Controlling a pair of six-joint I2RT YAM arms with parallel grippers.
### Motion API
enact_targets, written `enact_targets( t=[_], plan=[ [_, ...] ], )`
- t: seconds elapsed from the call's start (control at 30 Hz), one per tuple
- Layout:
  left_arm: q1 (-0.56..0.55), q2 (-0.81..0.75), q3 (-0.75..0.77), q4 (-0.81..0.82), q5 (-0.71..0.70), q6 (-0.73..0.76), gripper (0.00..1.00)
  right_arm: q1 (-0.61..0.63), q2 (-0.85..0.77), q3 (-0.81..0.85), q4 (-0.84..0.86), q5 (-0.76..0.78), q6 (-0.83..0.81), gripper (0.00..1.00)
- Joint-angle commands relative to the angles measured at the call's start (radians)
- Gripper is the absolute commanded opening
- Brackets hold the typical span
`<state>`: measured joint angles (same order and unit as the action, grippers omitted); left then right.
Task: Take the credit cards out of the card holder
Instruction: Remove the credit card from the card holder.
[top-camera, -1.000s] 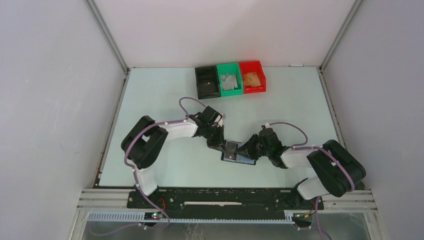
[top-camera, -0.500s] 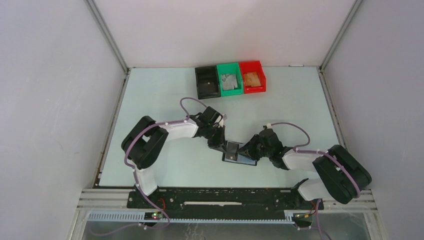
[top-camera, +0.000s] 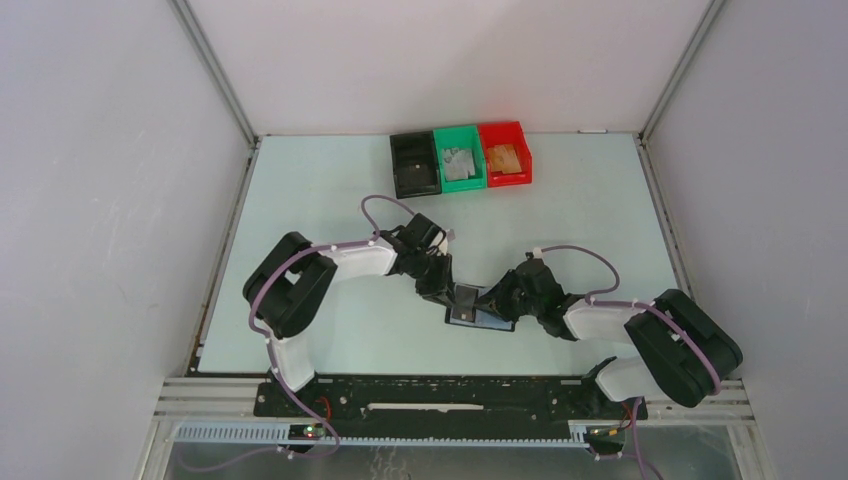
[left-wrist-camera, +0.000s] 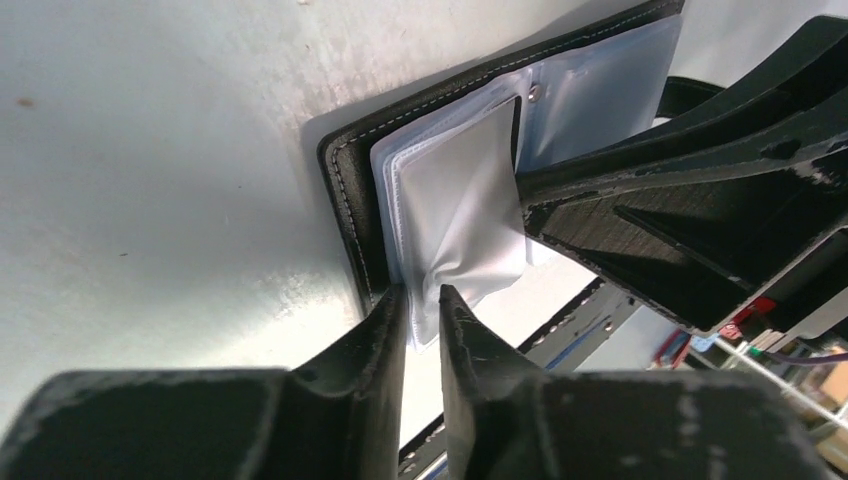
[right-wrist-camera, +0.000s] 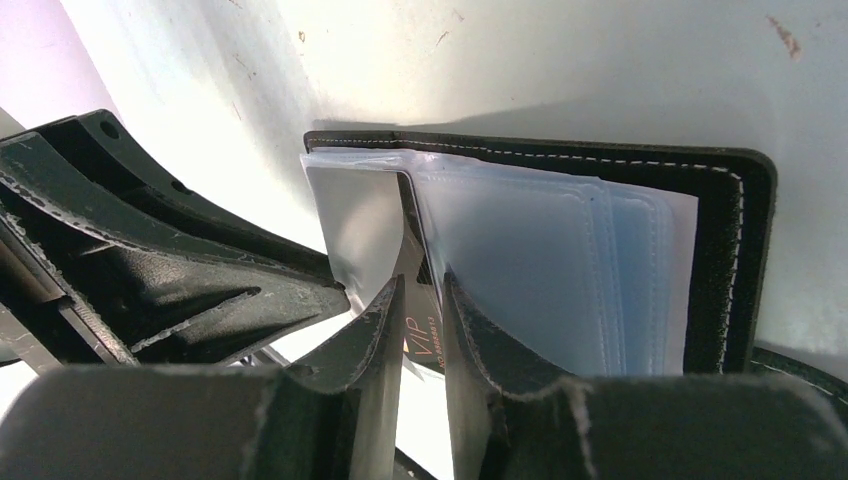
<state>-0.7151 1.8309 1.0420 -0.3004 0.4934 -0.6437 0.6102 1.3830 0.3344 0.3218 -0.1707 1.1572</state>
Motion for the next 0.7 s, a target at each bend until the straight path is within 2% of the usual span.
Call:
enact_targets(
  t=[0.0,0.07,0.13,0.37,0.67],
  plan=[
    [-0.009,-0.027,0.027,-0.019,-0.041,0.025,0.29,0.017,0.003,0.005,-0.056,0.046,0.006,0.29],
    [-0.008,-0.044,0.027,-0.033,-0.073,0.031,0.35,0.014,-0.004,0.004,-0.065,0.049,0.001,0.29],
    [-0.009,-0.056,0.026,-0.035,-0.096,0.031,0.35,0.011,-0.008,0.002,-0.066,0.048,-0.002,0.29],
    [-0.018,-0.132,0.003,0.007,-0.199,0.009,0.28,0.005,-0.026,-0.006,-0.074,0.052,-0.002,0.29],
    [-0.048,-0.070,0.050,-0.012,-0.165,0.015,0.23,0.000,-0.026,-0.008,-0.066,0.044,-0.005,0.29]
  ],
)
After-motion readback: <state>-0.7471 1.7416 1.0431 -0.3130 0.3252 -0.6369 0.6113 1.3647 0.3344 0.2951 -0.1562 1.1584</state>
